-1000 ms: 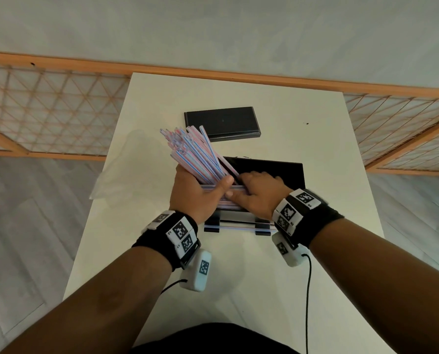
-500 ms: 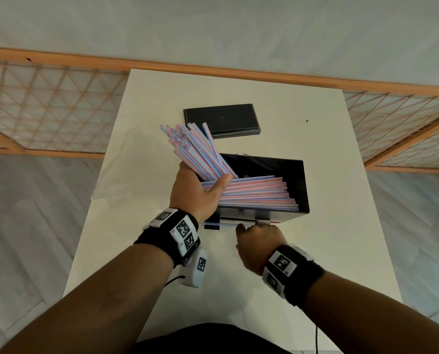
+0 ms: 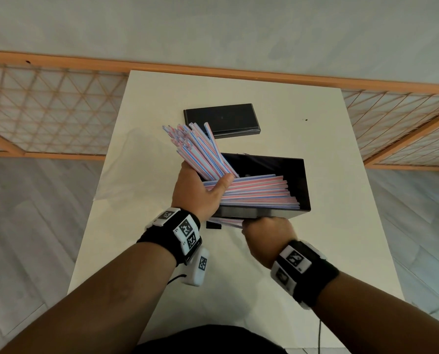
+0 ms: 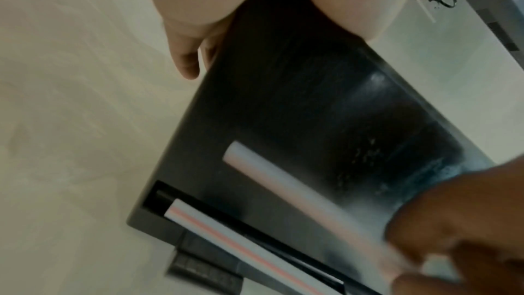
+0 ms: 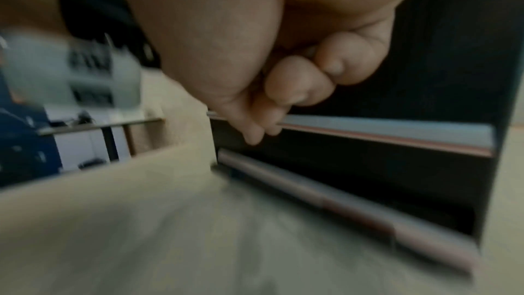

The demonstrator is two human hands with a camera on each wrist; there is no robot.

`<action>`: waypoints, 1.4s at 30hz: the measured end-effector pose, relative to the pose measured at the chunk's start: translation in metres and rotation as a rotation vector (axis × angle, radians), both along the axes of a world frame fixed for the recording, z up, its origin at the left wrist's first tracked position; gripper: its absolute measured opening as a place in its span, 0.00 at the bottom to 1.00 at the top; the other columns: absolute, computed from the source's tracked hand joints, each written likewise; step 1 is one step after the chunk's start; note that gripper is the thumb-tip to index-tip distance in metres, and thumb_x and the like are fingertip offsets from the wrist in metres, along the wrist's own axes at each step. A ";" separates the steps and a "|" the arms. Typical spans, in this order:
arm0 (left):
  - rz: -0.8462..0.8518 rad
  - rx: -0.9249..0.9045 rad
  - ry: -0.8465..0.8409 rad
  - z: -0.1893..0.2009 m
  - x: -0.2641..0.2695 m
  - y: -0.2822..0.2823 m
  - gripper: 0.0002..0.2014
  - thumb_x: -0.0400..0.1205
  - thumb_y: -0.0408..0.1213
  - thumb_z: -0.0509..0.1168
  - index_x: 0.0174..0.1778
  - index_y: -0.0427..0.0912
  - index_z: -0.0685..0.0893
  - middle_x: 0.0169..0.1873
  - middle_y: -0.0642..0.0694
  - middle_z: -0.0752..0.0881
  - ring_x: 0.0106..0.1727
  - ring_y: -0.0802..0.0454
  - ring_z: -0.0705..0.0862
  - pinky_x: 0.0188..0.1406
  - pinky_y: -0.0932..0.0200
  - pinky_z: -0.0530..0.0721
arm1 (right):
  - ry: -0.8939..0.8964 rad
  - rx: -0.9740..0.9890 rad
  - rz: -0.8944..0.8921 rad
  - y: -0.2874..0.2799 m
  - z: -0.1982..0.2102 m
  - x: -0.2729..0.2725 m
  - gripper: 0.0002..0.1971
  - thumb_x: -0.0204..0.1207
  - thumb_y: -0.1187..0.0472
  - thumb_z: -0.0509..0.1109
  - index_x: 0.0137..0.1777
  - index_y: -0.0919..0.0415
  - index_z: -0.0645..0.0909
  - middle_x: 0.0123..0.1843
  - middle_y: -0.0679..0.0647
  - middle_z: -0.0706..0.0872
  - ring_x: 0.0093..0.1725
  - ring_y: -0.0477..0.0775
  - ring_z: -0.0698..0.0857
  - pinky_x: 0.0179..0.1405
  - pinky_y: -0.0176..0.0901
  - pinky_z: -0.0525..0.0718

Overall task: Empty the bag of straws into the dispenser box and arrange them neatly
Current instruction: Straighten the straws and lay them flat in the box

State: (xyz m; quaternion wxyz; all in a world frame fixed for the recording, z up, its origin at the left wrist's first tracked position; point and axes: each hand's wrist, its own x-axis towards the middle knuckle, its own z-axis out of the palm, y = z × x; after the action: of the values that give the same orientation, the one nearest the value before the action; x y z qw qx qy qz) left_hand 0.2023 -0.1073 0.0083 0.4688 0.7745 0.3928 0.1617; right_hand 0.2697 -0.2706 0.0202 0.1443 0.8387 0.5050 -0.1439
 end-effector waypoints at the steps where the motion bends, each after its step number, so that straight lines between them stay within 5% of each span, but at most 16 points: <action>1: 0.003 -0.008 -0.016 -0.001 0.000 0.001 0.29 0.79 0.55 0.75 0.71 0.47 0.74 0.59 0.55 0.80 0.57 0.62 0.78 0.41 0.81 0.68 | -0.016 0.051 0.008 -0.006 0.009 0.002 0.12 0.52 0.60 0.84 0.27 0.56 0.81 0.20 0.51 0.81 0.17 0.60 0.81 0.17 0.40 0.73; 5: 0.034 -0.080 -0.106 -0.001 0.000 -0.001 0.23 0.85 0.55 0.67 0.71 0.49 0.75 0.62 0.53 0.83 0.58 0.58 0.83 0.51 0.78 0.76 | -0.169 0.266 -0.038 -0.018 0.061 0.023 0.13 0.52 0.61 0.83 0.27 0.55 0.79 0.20 0.51 0.79 0.16 0.60 0.79 0.22 0.37 0.62; 8: 0.079 -0.158 -0.172 0.004 0.001 -0.003 0.22 0.87 0.55 0.60 0.74 0.50 0.72 0.61 0.56 0.80 0.58 0.60 0.80 0.46 0.87 0.72 | -0.229 0.326 -0.107 -0.006 0.082 0.047 0.12 0.58 0.61 0.82 0.30 0.55 0.79 0.23 0.52 0.82 0.18 0.62 0.80 0.24 0.38 0.63; 10: 0.081 -0.190 -0.213 0.008 0.001 -0.005 0.26 0.84 0.60 0.57 0.75 0.51 0.70 0.62 0.55 0.80 0.59 0.61 0.80 0.46 0.88 0.71 | -0.233 0.224 -0.051 0.008 0.080 0.056 0.09 0.69 0.57 0.76 0.37 0.54 0.78 0.31 0.52 0.85 0.28 0.63 0.85 0.26 0.41 0.65; 13: 0.064 -0.158 -0.181 0.005 0.000 -0.004 0.20 0.84 0.59 0.62 0.69 0.57 0.71 0.62 0.54 0.83 0.61 0.57 0.82 0.50 0.79 0.73 | -0.116 0.189 -0.061 0.021 0.068 0.059 0.09 0.79 0.49 0.66 0.49 0.54 0.75 0.43 0.51 0.87 0.41 0.63 0.88 0.31 0.44 0.69; 17: 0.026 -0.059 -0.071 0.001 0.000 -0.001 0.23 0.79 0.54 0.75 0.64 0.57 0.72 0.62 0.51 0.84 0.59 0.58 0.82 0.47 0.78 0.71 | -0.019 0.472 0.056 0.015 0.059 0.027 0.12 0.73 0.48 0.64 0.38 0.56 0.79 0.28 0.54 0.85 0.24 0.63 0.84 0.22 0.43 0.72; 21: 0.009 -0.024 -0.017 0.004 0.000 -0.003 0.25 0.78 0.54 0.77 0.65 0.55 0.73 0.62 0.52 0.82 0.58 0.61 0.78 0.47 0.77 0.69 | 0.097 -0.024 0.133 0.010 0.017 0.002 0.11 0.81 0.52 0.61 0.53 0.57 0.81 0.46 0.57 0.89 0.45 0.66 0.89 0.41 0.49 0.81; 23: 0.004 0.002 -0.015 0.004 0.000 -0.003 0.24 0.78 0.54 0.76 0.65 0.54 0.74 0.63 0.52 0.82 0.58 0.62 0.78 0.47 0.77 0.69 | 0.066 -0.097 0.096 0.015 -0.003 0.000 0.10 0.77 0.56 0.69 0.53 0.60 0.83 0.44 0.59 0.90 0.42 0.67 0.90 0.40 0.52 0.85; 25: -0.002 0.020 -0.011 0.004 0.000 -0.002 0.22 0.78 0.54 0.76 0.61 0.58 0.72 0.63 0.51 0.83 0.57 0.62 0.78 0.48 0.76 0.70 | 0.009 -0.099 0.043 0.016 -0.022 0.004 0.10 0.54 0.61 0.84 0.33 0.61 0.87 0.26 0.59 0.87 0.23 0.65 0.86 0.24 0.54 0.85; 27: -0.007 0.023 -0.010 0.002 0.000 -0.001 0.22 0.78 0.55 0.75 0.62 0.56 0.73 0.62 0.51 0.84 0.57 0.62 0.79 0.45 0.80 0.69 | 0.010 -0.026 0.016 0.015 -0.043 0.010 0.13 0.38 0.67 0.85 0.19 0.62 0.82 0.16 0.56 0.79 0.13 0.62 0.79 0.14 0.51 0.81; 30: -0.017 0.001 -0.027 0.001 -0.001 -0.001 0.24 0.80 0.56 0.72 0.68 0.51 0.76 0.62 0.53 0.83 0.57 0.62 0.80 0.44 0.81 0.69 | -0.006 -0.013 0.029 0.017 -0.039 0.007 0.11 0.40 0.68 0.83 0.19 0.62 0.82 0.16 0.55 0.79 0.14 0.61 0.79 0.16 0.50 0.81; 34: 0.015 -0.122 -0.119 0.005 0.000 -0.004 0.18 0.84 0.61 0.60 0.67 0.61 0.69 0.59 0.57 0.82 0.56 0.62 0.82 0.49 0.77 0.73 | -0.003 -0.002 0.114 0.009 0.012 0.005 0.04 0.68 0.65 0.70 0.41 0.60 0.85 0.33 0.56 0.88 0.33 0.63 0.88 0.30 0.46 0.77; 37: 0.049 -0.233 -0.214 0.007 0.000 -0.002 0.18 0.83 0.69 0.51 0.64 0.67 0.67 0.55 0.65 0.79 0.53 0.76 0.82 0.49 0.79 0.76 | -0.045 0.121 0.086 -0.009 0.056 0.011 0.10 0.55 0.64 0.79 0.26 0.55 0.79 0.20 0.52 0.79 0.17 0.59 0.80 0.19 0.39 0.67; 42: 0.036 -0.330 -0.265 0.004 -0.001 0.002 0.30 0.79 0.75 0.50 0.71 0.62 0.66 0.64 0.59 0.79 0.61 0.72 0.79 0.54 0.79 0.73 | -0.167 0.162 -0.040 -0.006 0.099 0.037 0.17 0.48 0.61 0.84 0.24 0.54 0.75 0.17 0.51 0.75 0.14 0.59 0.75 0.23 0.36 0.57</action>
State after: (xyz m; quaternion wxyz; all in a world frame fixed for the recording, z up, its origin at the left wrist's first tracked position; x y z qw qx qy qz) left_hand 0.2008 -0.1054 0.0121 0.6340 0.6519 0.3625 0.2038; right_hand 0.3063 -0.2767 0.1188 0.1150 0.8667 0.4841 -0.0350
